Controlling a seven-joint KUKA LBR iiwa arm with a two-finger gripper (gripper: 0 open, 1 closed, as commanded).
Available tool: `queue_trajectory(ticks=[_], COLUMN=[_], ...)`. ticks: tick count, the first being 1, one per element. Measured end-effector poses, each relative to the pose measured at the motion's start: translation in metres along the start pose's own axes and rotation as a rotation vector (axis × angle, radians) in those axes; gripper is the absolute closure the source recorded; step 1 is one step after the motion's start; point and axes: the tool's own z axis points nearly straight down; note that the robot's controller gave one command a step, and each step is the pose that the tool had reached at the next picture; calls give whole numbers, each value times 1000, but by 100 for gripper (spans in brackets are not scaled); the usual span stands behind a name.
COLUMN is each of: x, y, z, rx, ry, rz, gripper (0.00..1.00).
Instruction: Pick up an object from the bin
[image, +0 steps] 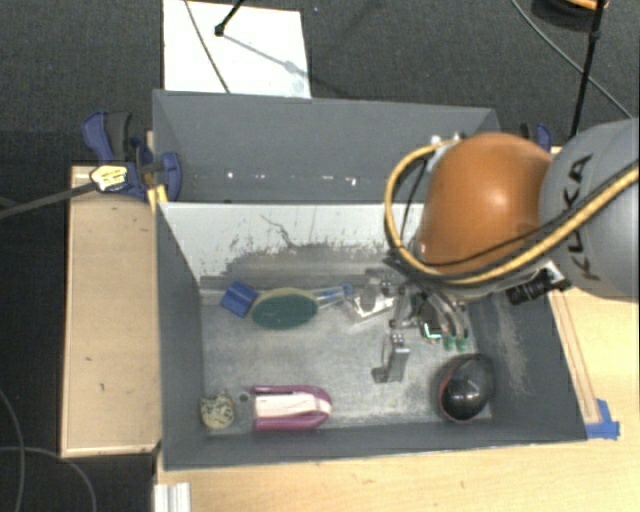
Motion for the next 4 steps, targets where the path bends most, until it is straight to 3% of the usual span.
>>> queue_trajectory(ticks=[1, 2, 3, 4], x=[-53, -69, -81, -80], y=[64, 70, 72, 72], z=[63, 134, 154, 154], rx=[-3, 0, -5, -5], ry=[-6, -4, -21, -18], rz=[287, 378, 465, 466], gripper=[0, 0, 0, 100])
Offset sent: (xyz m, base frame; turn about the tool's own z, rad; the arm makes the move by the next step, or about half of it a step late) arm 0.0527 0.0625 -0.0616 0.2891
